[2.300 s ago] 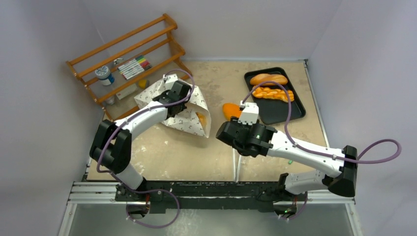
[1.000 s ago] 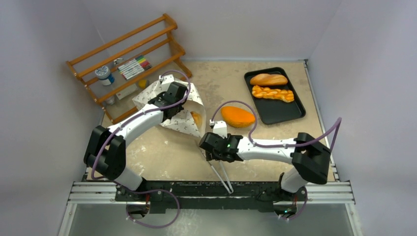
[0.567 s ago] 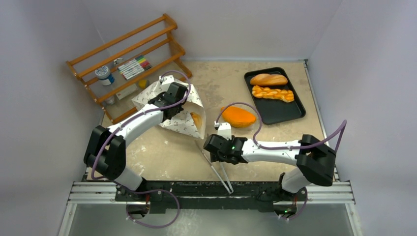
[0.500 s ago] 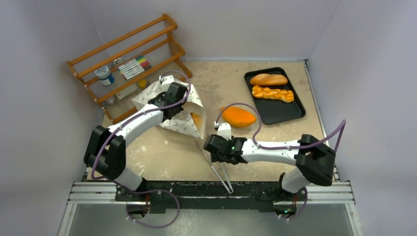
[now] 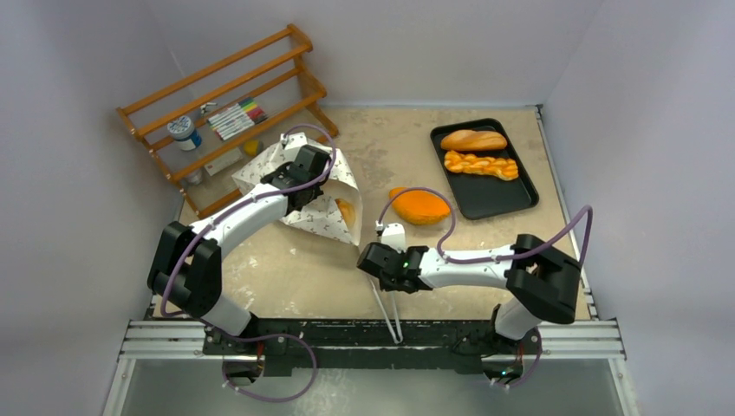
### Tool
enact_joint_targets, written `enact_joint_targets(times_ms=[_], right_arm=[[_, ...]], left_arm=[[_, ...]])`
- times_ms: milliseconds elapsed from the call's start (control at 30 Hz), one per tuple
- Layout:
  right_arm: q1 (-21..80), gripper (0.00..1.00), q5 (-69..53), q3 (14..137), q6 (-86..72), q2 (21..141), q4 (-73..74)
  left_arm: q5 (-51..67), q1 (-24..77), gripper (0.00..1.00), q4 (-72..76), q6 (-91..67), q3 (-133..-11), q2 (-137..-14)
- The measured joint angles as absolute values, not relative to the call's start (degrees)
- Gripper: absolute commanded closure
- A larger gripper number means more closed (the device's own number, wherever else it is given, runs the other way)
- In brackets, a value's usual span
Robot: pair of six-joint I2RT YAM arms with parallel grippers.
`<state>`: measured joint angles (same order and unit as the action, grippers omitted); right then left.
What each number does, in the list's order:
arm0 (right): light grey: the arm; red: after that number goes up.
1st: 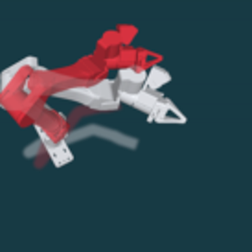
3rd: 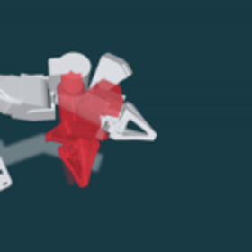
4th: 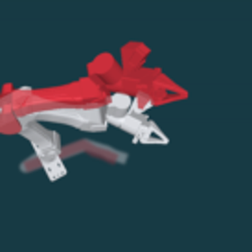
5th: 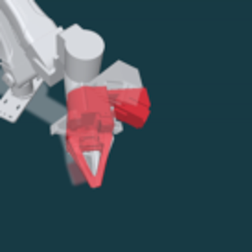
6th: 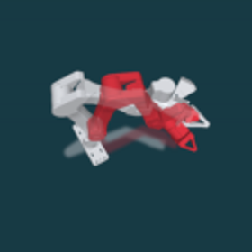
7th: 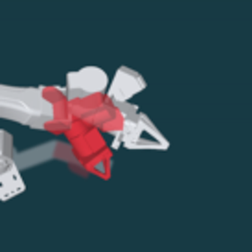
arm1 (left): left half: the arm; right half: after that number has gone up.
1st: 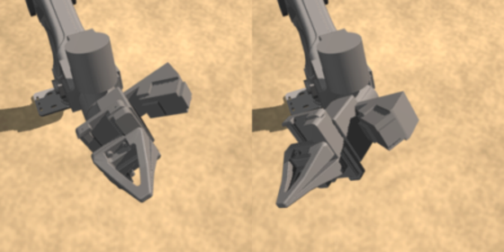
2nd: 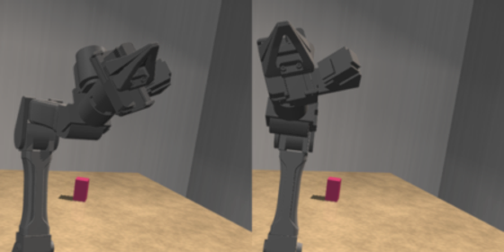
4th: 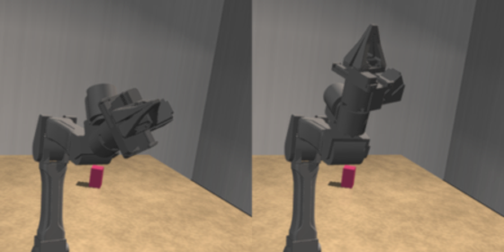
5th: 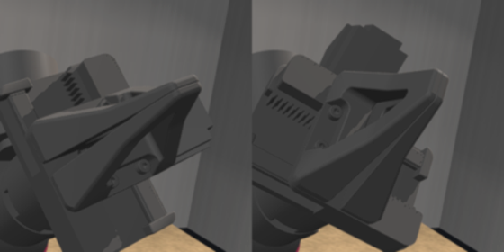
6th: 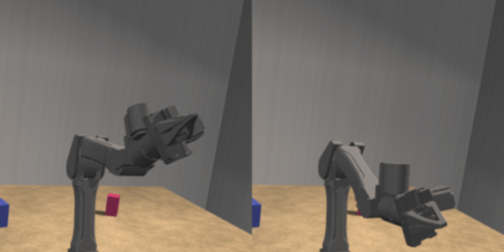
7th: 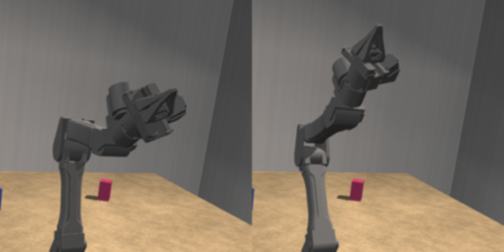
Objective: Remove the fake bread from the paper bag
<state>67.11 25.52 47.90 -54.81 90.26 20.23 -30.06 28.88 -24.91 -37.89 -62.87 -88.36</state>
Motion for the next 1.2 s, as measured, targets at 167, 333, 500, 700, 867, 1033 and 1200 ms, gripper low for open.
enact_joint_targets(times_ms=[167,333,500,700,867,1033,1200], right_arm=[[67.2,1.00,26.4,47.9,-55.8,88.3,22.8],[68.1,1.00,28.8,48.7,-57.1,83.7,27.7],[69.4,1.00,31.1,51.9,-58.5,81.5,32.7],[69.7,1.00,33.8,53.2,-62.4,80.4,38.8],[69.2,1.00,37.2,57.1,-64.0,81.1,43.0],[65.9,1.00,38.5,60.3,-58.2,83.7,38.9],[61.5,1.00,38.0,60.4,-49.6,87.6,31.5]], left_arm=[[-30.0,28.9,1.00,-24.9,-37.9,-62.9,-88.4],[-30.0,28.9,1.00,-24.9,-37.9,-62.9,-88.4],[-30.0,28.9,1.00,-24.9,-37.9,-62.9,-88.4],[-30.0,28.9,1.00,-24.9,-37.9,-62.9,-88.4],[-30.0,28.9,1.00,-25.2,-37.9,-62.9,-88.1],[-30.8,28.9,1.00,-26.7,-37.6,-62.9,-85.1],[-32.4,28.4,1.00,-28.6,-36.8,-62.9,-78.7]])
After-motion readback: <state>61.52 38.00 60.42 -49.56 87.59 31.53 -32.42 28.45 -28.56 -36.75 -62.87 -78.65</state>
